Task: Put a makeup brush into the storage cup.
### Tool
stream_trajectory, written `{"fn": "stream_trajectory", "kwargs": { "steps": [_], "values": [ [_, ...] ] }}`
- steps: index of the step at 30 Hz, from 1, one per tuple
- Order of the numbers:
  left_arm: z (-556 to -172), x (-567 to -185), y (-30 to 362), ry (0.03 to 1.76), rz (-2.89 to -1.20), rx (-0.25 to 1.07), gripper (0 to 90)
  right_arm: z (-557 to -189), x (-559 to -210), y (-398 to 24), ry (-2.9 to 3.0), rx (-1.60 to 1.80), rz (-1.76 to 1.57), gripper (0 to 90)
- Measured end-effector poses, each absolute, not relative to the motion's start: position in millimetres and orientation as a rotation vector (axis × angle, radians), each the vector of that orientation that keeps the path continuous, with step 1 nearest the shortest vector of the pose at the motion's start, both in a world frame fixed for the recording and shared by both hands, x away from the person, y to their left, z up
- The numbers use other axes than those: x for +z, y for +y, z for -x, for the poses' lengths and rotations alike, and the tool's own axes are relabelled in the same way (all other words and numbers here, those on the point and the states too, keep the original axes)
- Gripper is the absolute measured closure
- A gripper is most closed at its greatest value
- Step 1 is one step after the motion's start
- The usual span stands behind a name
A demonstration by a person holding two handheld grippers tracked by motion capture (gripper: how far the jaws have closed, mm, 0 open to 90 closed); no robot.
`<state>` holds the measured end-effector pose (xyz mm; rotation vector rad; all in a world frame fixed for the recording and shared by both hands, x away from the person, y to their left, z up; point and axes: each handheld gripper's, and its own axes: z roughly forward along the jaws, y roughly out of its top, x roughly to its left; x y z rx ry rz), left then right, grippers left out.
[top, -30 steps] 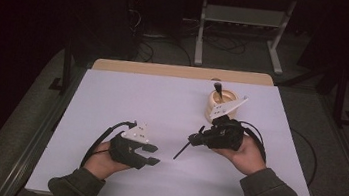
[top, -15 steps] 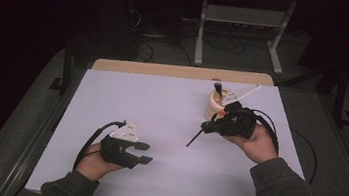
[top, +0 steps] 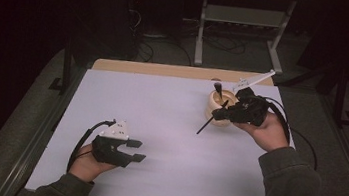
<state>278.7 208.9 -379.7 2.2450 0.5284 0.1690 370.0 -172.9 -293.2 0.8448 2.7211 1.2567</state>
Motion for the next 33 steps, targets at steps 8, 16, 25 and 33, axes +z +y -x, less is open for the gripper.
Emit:
{"fn": "stream_trajectory", "kwargs": {
  "steps": [8,16,25,33],
  "values": [
    [-279,-381,211,0.536,-2.245,0.16,51.3,-379,-281,-181,2.685,1.234,-0.876,84.4],
    [-279,-382,214,0.555,-2.233,0.155,51.2,-390,-270,-187,2.659,1.21,-0.922,84.4],
    [-279,-381,216,0.552,-2.231,0.164,51.0,-400,-257,-193,2.614,1.189,-0.945,84.4],
    [-279,-381,219,0.554,-2.226,0.174,50.5,-404,-249,-199,2.583,1.186,-1.007,84.4]
  ]
}}
